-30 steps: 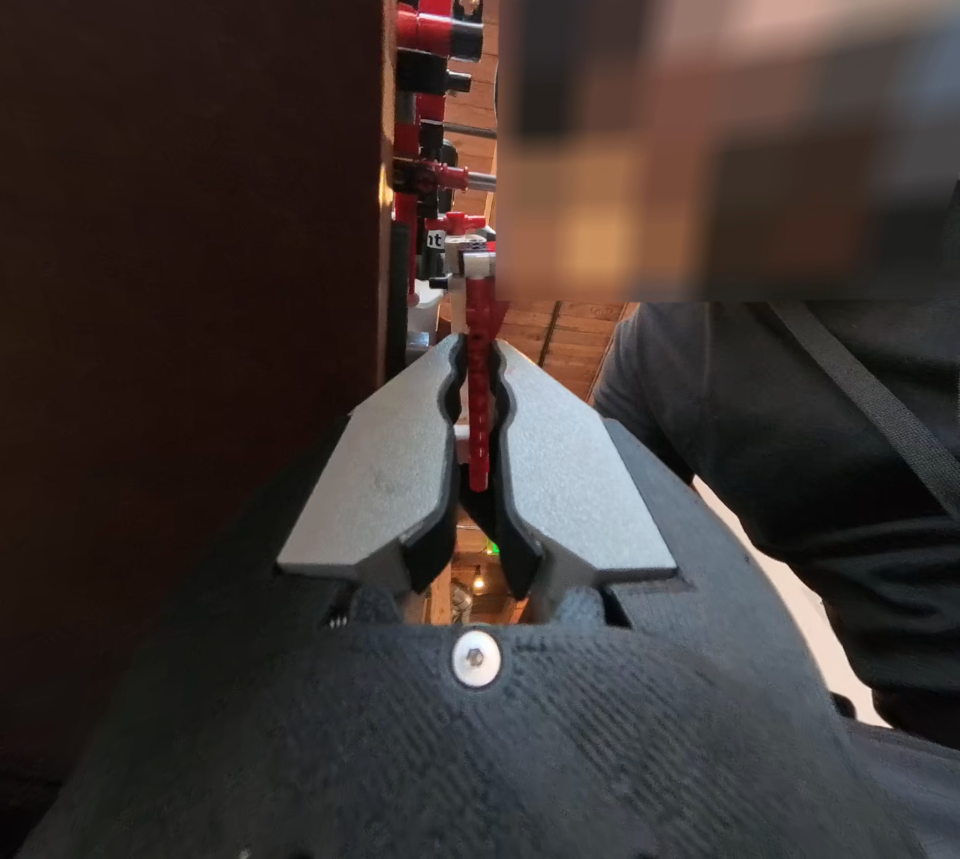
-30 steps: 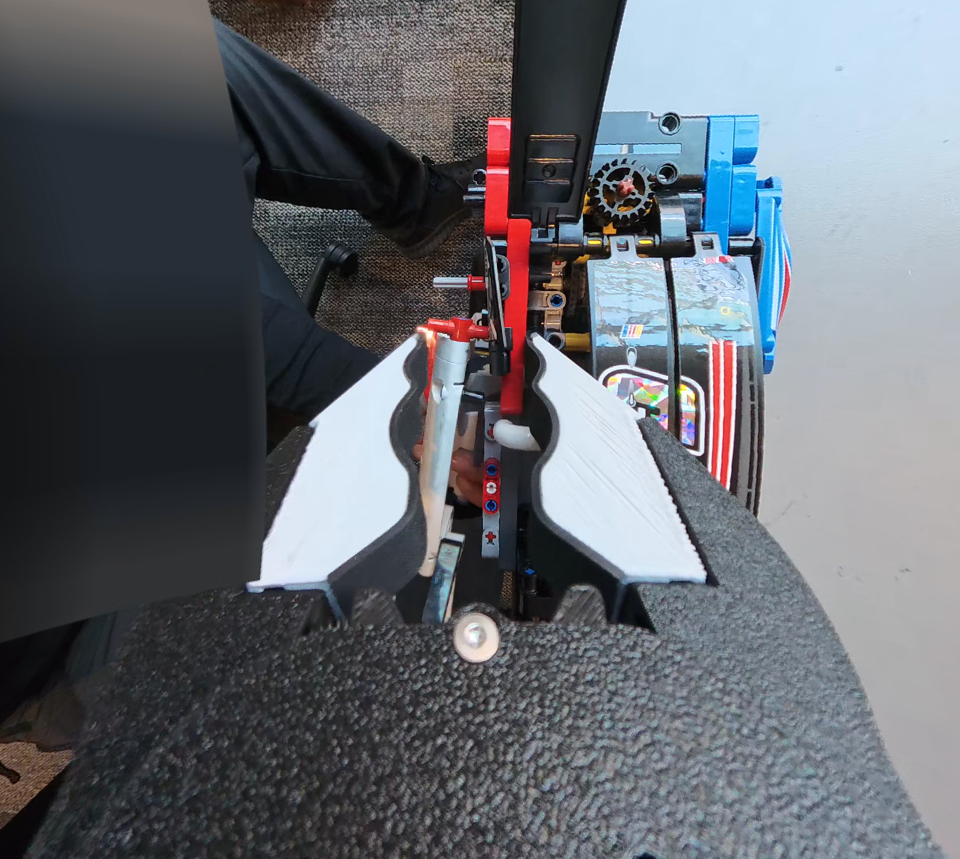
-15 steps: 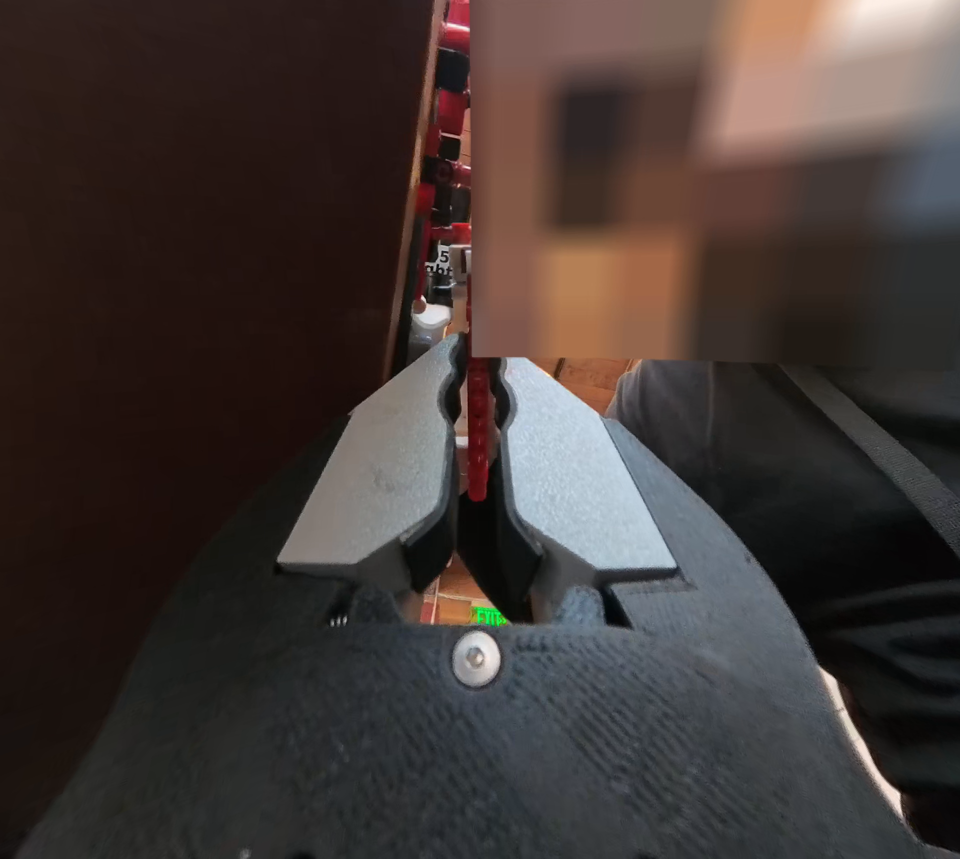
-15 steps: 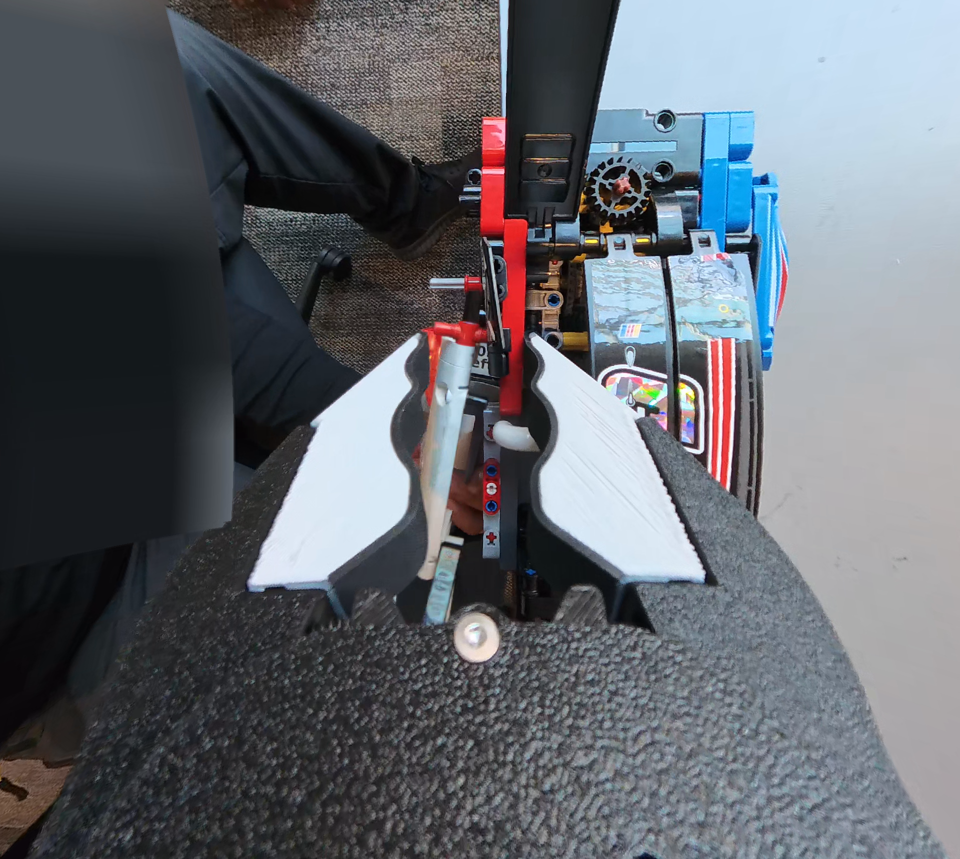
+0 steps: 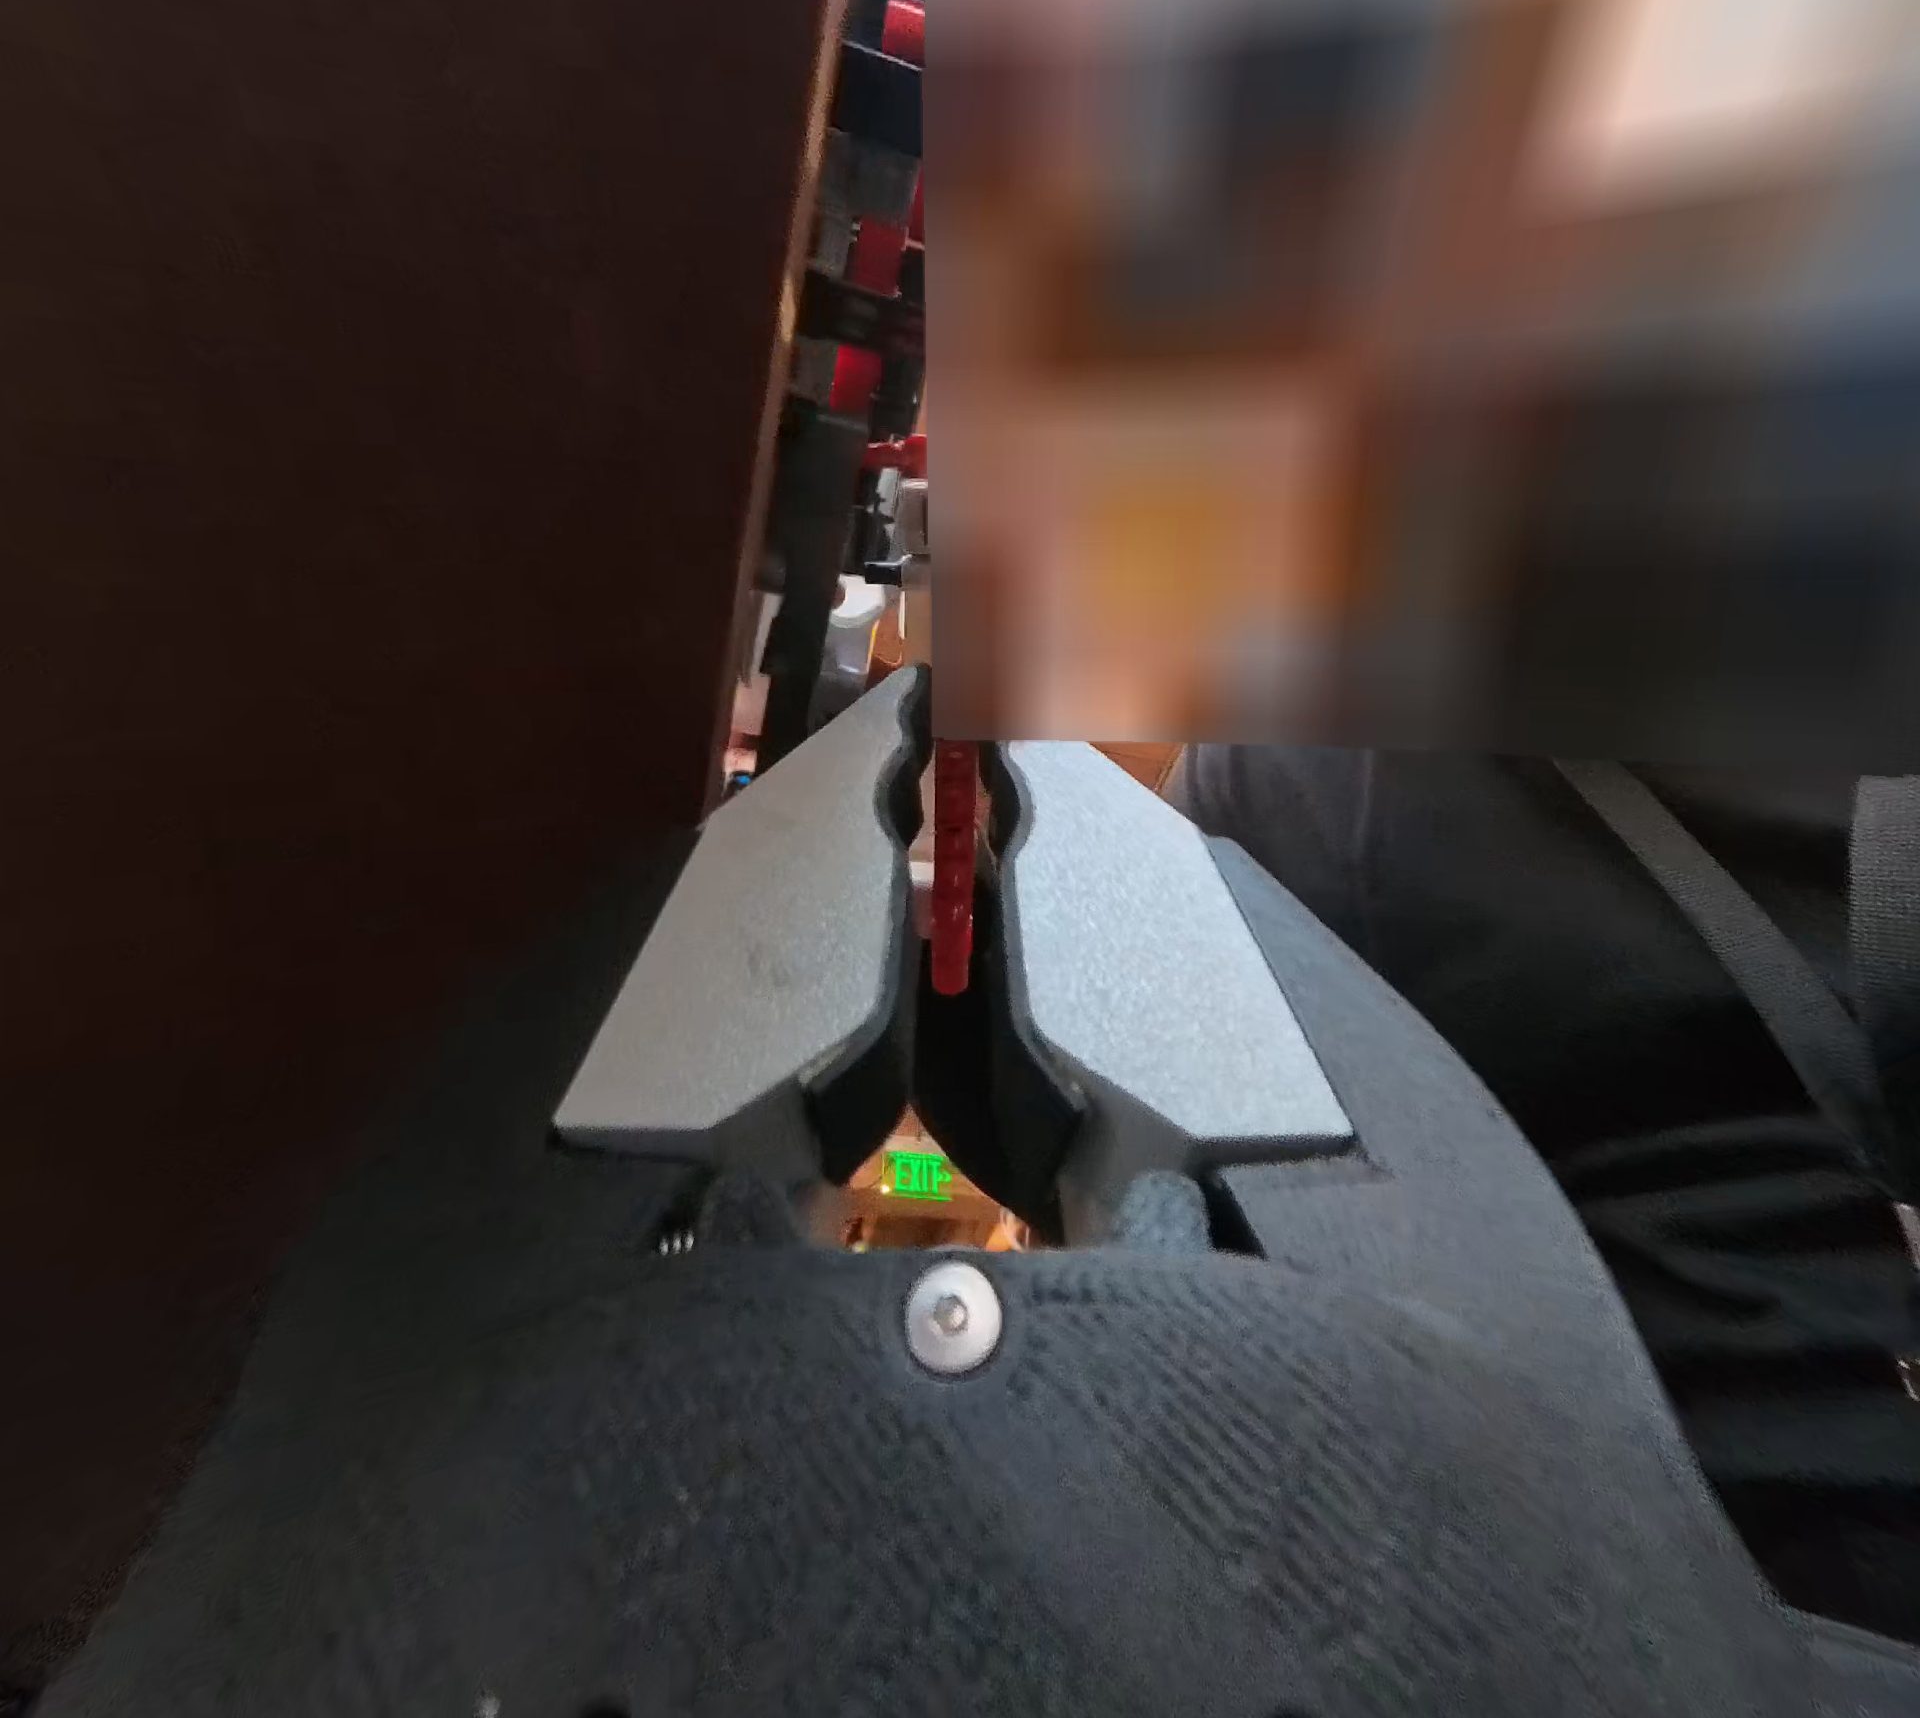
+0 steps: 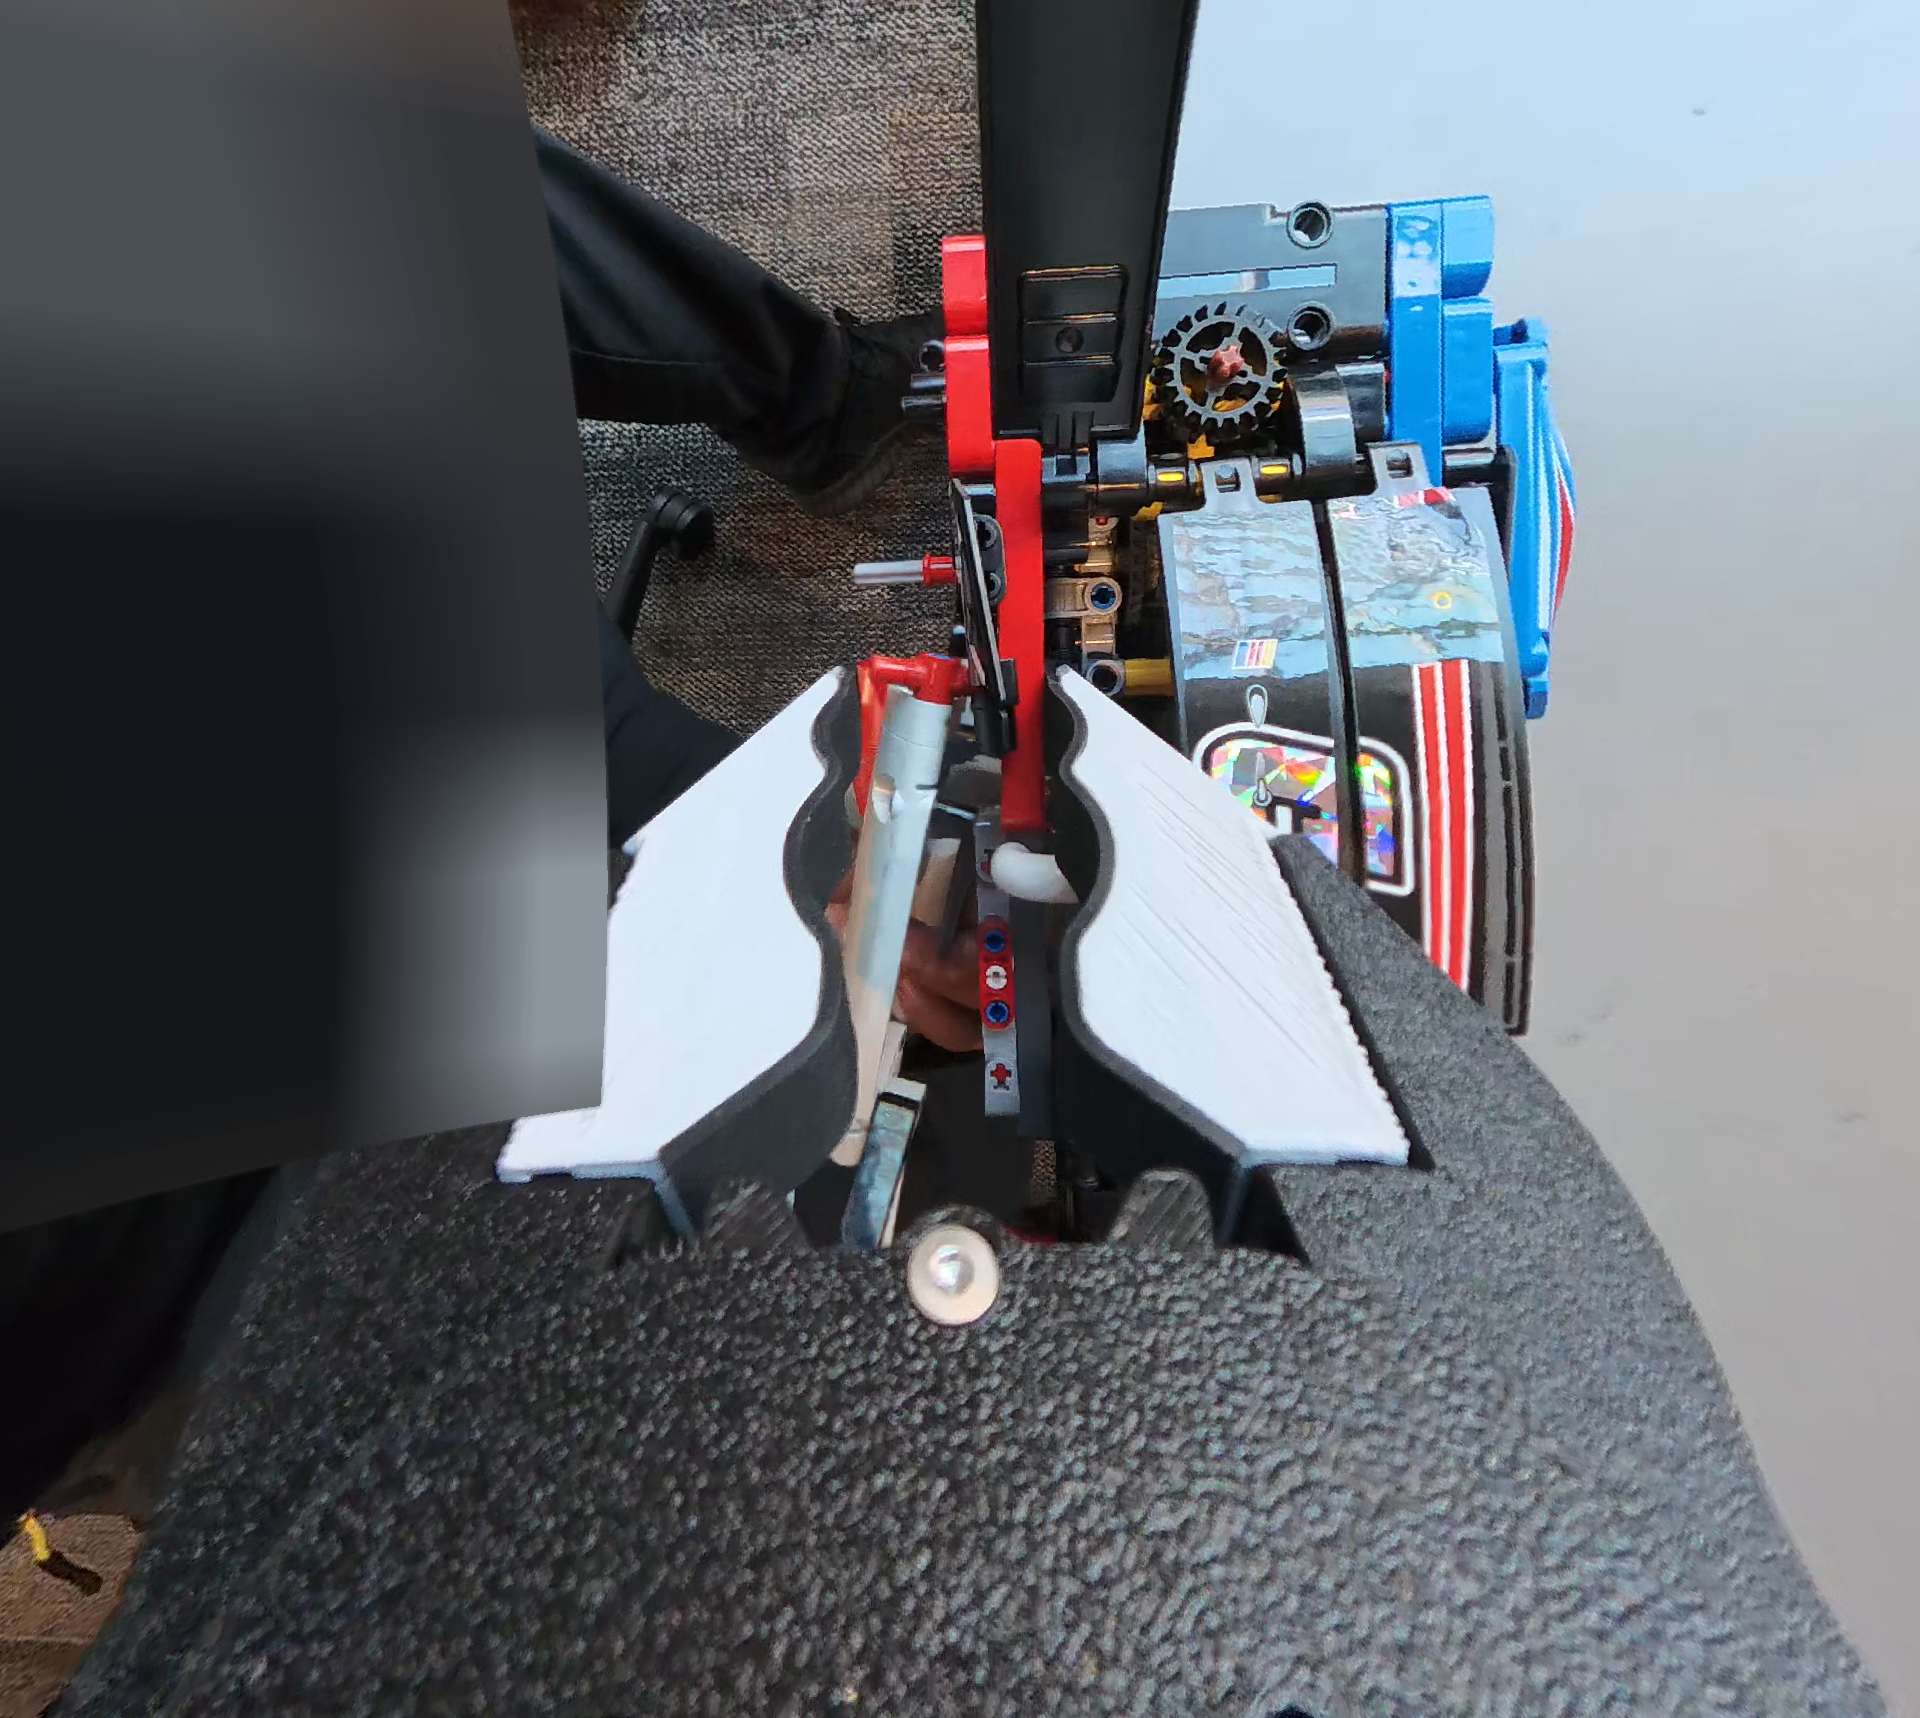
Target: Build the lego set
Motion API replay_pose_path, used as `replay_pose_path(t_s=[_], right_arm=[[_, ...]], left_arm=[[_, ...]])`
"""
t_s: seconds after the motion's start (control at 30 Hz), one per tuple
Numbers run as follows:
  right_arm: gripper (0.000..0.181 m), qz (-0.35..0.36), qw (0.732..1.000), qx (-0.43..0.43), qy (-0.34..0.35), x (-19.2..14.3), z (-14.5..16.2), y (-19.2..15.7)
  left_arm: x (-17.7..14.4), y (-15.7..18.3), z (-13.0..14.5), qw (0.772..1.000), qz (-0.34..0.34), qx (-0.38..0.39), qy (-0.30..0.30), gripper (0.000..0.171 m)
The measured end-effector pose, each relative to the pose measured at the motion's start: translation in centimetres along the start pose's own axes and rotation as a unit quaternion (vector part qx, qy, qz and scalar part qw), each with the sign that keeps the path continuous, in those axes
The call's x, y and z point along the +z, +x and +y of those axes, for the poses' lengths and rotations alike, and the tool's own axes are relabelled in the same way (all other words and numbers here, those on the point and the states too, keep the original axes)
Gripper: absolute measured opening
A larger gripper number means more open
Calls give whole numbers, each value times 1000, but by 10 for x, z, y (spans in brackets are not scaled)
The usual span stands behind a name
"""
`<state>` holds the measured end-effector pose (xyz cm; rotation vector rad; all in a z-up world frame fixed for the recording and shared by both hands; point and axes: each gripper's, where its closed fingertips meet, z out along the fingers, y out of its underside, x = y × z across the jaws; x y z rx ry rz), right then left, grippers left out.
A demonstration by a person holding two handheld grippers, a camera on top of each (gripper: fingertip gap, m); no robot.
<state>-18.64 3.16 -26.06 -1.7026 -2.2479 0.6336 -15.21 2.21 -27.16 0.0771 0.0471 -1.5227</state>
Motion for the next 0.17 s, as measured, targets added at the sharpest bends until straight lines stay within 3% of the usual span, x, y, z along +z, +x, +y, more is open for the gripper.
replay_pose_path(t_s=[0.17], right_arm=[[29, 9, 1000, -3, -3, 0, 2, 0]], left_arm=[[0, 1, 0, 1000, -8, 15, -6, 8]])
